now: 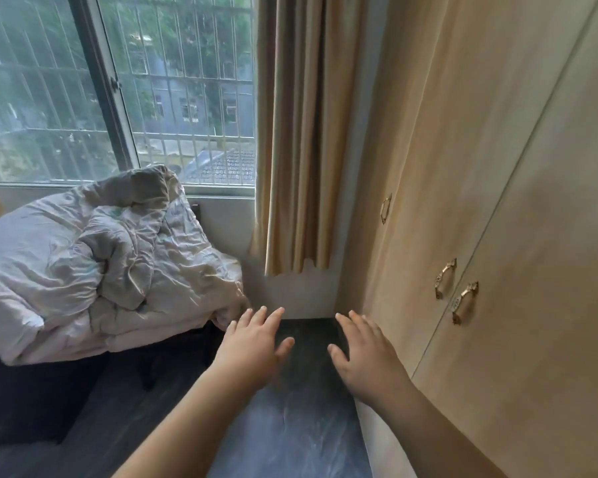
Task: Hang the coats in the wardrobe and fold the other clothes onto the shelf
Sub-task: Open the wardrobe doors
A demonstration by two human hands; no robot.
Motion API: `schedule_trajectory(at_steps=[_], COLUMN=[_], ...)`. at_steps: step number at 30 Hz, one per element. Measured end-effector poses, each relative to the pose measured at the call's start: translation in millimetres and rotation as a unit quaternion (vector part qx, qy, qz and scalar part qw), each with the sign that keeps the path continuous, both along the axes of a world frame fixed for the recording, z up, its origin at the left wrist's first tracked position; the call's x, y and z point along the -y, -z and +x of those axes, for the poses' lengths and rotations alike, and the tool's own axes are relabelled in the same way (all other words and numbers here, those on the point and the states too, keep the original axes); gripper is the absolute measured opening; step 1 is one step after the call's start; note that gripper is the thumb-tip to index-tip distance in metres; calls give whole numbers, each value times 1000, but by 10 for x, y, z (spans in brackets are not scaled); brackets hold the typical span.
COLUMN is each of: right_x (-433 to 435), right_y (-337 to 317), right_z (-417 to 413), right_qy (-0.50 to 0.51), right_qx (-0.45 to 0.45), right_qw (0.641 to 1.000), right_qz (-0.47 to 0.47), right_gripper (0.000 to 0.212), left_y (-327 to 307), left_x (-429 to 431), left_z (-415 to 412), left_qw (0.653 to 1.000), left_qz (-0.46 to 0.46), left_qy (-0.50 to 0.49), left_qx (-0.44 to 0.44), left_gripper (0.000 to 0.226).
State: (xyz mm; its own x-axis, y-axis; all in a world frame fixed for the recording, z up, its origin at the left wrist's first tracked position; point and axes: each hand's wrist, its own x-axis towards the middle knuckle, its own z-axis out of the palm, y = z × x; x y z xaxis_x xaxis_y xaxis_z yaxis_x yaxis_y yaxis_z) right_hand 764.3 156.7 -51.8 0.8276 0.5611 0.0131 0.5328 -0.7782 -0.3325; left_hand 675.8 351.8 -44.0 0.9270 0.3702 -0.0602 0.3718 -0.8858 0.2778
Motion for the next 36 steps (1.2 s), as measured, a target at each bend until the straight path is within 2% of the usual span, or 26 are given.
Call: schedule_trajectory(at_steps=[10, 21, 26, 32, 36], right_x=[-504, -1081, -1174, -1013, -990], right_y=[62, 235, 320, 363, 287], right_z=[1431, 3307, 3712, 3680, 3308], right_qy=[75, 137, 185, 304, 421], right_qx=[2, -9, -18, -2, 17], right_qw=[997, 991, 983, 952, 906], right_qz=[0, 5, -9, -45, -34], right_gripper=[63, 62, 62, 69, 59], left_y=[12, 22, 235, 314, 239], left_x=[-680, -1279, -1359, -1048, -655], left_z=[1657, 3721, 4390, 5088, 5233], left_qw=[996, 978, 971, 931, 866], left_qz=[13, 72, 51, 24, 27], left_qy=[87, 193, 233, 364, 499], left_qx=[7, 17, -10, -28, -13], left_gripper=[67, 66, 68, 69, 68])
